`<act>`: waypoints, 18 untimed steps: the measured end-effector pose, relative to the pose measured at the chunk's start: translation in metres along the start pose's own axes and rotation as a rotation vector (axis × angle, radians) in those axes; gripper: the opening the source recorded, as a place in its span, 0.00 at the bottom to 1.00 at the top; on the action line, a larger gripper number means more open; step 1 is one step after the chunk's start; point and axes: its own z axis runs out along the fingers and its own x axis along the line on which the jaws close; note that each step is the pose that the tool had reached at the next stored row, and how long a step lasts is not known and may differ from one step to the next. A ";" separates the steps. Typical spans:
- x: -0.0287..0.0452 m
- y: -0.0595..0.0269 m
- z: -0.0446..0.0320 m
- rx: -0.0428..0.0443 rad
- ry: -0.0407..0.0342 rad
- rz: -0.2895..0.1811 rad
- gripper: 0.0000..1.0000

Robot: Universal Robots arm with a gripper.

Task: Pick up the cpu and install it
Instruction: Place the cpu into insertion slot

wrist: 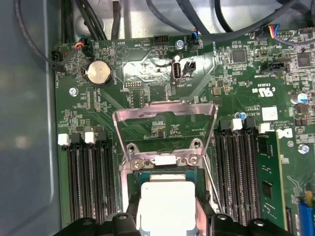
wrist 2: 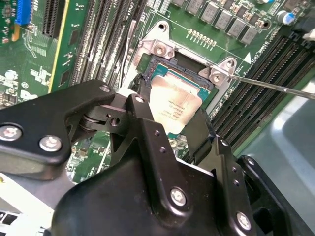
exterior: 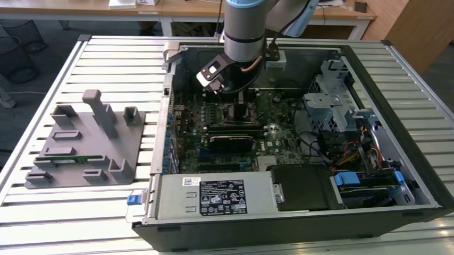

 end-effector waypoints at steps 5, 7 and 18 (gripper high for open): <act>0.0000 0.0000 -0.0003 0.0008 0.0012 -0.037 0.53; -0.0001 0.0000 0.0000 0.0006 0.0022 -0.067 0.53; -0.0012 -0.0007 0.0036 0.0004 0.0040 -0.085 0.53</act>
